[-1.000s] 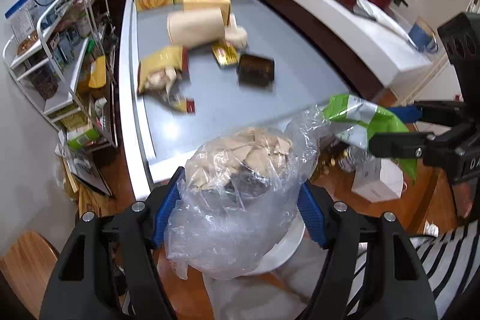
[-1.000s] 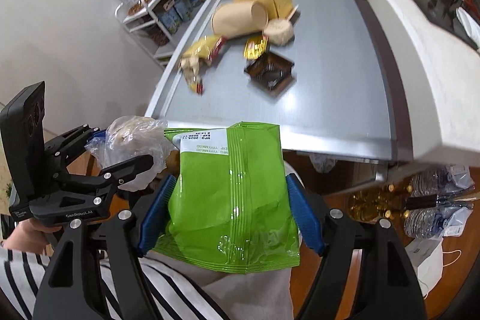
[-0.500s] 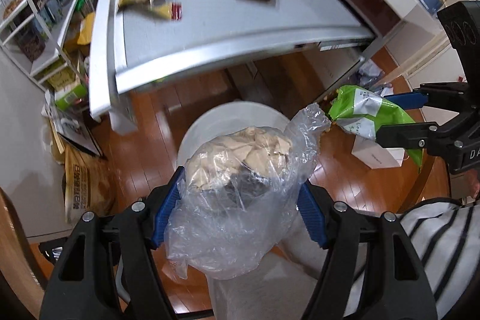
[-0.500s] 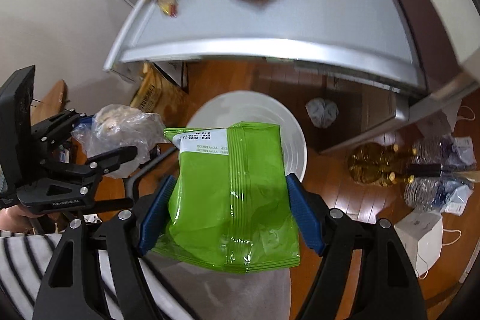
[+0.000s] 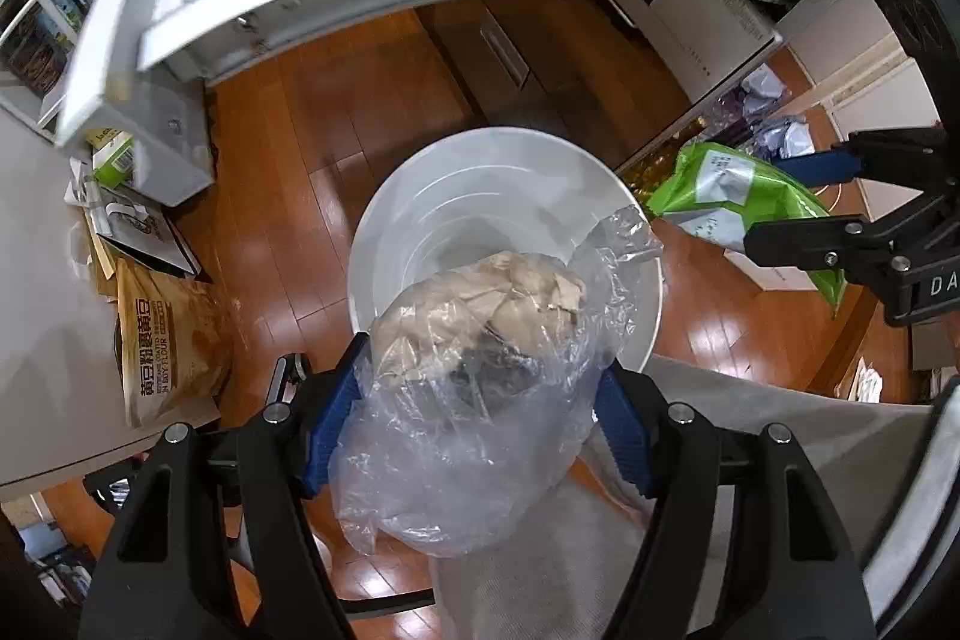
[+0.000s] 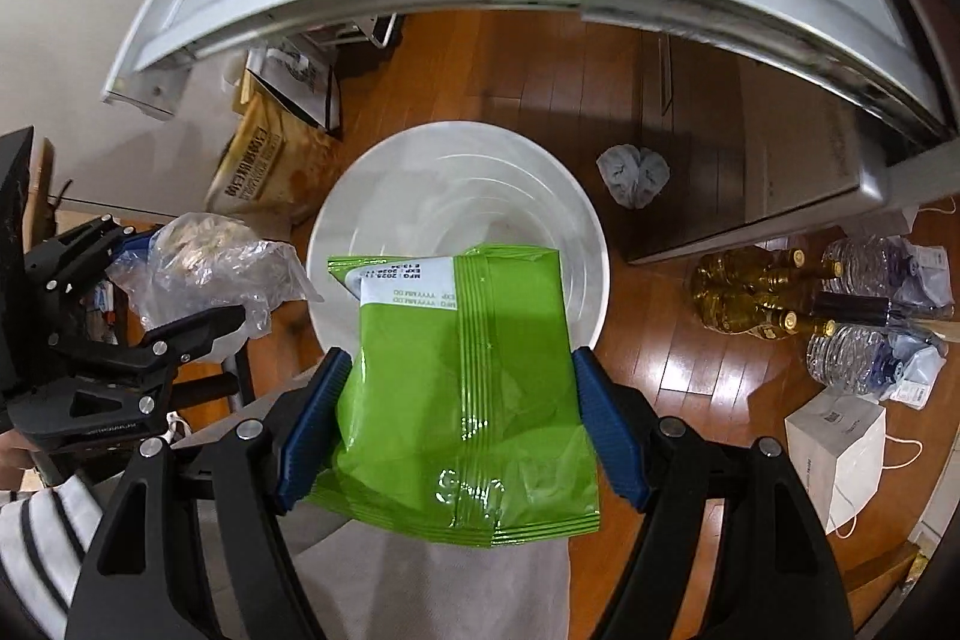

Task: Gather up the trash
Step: 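Carry the plastic bag and green bag down over the white bin with both tools, then open both tools to drop the two bags into the bin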

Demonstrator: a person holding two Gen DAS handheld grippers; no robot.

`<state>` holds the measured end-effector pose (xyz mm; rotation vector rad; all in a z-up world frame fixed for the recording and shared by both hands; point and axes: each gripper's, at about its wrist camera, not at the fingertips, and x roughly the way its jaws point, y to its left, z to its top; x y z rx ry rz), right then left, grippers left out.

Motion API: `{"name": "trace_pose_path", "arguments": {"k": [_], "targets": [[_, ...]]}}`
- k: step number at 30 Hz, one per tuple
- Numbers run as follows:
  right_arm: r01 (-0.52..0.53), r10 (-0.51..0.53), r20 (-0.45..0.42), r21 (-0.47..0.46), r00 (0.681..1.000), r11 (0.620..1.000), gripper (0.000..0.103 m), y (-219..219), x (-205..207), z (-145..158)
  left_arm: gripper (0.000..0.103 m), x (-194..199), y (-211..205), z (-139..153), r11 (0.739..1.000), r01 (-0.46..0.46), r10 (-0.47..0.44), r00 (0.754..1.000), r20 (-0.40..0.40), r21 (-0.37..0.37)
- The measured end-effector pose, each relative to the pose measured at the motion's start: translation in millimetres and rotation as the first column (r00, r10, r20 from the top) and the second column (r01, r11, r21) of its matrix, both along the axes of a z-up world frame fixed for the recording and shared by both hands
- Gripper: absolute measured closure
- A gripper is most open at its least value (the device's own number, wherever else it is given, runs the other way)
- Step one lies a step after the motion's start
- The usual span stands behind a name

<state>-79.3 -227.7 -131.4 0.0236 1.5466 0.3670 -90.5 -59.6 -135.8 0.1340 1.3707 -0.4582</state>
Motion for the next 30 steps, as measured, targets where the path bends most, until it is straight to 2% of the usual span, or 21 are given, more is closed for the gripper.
{"name": "trace_pose_path", "arguments": {"k": [4, 18, 30], "targets": [[-0.009, 0.008, -0.013, -0.019, 1.0, 1.0, 0.03, 5.4, 7.9, -15.3, 0.033, 6.9, -4.4, -13.0, 1.0, 0.0, 0.0, 1.0, -0.018, 0.014], [0.059, -0.061, -0.05, -0.053, 0.997, 0.997, 0.03, 14.7, 21.1, -50.8, 0.033, 21.4, -15.6, -46.3, 0.998, -0.012, 0.016, 0.997, -0.074, 0.06], [0.063, -0.067, -0.055, -0.066, 0.996, 0.996, 0.03, 14.9, 26.8, -53.0, 0.032, 27.0, -22.6, -47.1, 0.997, 0.015, -0.009, 0.997, -0.079, 0.075]]}}
